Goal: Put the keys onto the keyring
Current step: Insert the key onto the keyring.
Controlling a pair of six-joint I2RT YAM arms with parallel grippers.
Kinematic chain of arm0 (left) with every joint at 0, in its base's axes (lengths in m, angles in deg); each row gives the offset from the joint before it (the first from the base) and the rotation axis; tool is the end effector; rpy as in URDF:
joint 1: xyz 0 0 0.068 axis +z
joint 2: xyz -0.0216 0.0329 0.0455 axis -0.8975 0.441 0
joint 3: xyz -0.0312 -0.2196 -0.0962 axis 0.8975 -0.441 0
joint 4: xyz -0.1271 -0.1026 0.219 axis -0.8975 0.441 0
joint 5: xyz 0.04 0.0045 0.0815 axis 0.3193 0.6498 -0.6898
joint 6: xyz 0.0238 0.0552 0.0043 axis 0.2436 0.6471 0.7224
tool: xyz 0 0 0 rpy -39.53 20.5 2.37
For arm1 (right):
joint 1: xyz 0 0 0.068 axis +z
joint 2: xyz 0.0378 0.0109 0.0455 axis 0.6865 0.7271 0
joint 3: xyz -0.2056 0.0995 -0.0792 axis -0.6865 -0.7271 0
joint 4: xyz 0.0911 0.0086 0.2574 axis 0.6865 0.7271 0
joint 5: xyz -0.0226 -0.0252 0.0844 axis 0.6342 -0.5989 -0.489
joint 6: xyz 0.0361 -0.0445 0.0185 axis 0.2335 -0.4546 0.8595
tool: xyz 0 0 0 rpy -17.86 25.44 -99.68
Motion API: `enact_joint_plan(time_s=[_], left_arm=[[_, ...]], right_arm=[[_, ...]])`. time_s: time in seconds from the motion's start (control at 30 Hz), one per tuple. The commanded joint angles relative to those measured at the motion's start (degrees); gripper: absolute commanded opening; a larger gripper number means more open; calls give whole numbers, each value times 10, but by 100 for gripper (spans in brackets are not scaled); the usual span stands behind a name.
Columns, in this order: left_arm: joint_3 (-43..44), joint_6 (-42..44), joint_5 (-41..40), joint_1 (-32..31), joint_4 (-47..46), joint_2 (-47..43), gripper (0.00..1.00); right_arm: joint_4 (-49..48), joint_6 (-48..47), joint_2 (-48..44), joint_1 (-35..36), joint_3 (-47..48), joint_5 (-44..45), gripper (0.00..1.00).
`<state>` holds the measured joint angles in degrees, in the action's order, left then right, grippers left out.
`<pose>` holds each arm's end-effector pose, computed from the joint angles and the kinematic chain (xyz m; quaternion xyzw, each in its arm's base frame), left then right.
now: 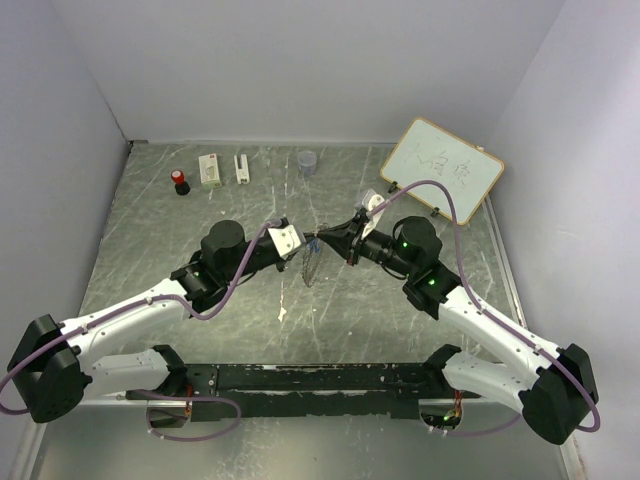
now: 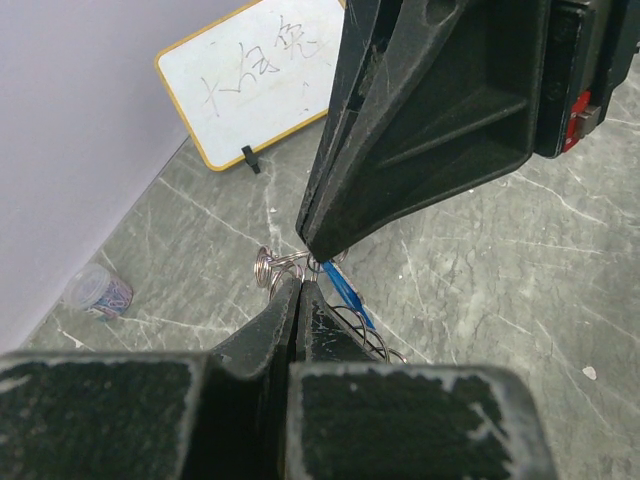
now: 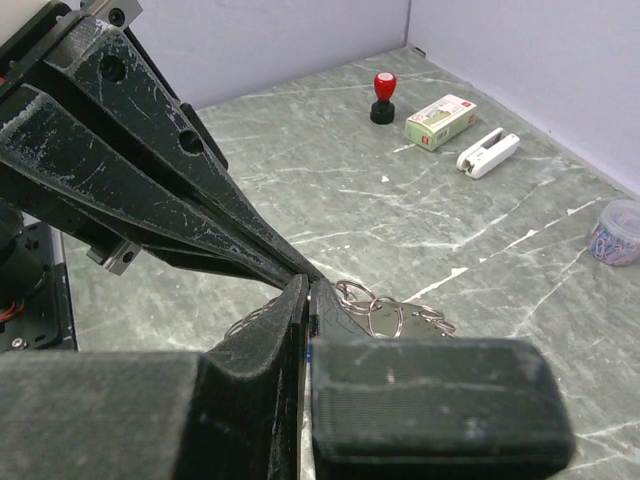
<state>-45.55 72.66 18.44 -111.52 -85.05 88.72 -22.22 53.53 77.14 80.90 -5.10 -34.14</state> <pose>0.1911 -0.2267 0.2696 0.4589 0.5597 -0.2692 0.6353 0.2045 0.1804 0.2846 -0.3428 0.6140 0.3843 0.5982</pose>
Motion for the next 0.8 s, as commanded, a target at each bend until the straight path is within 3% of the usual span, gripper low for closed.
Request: enact_joint_plan(time_s=[0.0,0.77], left_arm=[[29,-5,1,-4,-14,0,7],[13,-9,-4,-4,-31,-28,7]], right_arm=[[-21,-7,3,4,21,10,0],[-20,2,8,5,11,31,0]])
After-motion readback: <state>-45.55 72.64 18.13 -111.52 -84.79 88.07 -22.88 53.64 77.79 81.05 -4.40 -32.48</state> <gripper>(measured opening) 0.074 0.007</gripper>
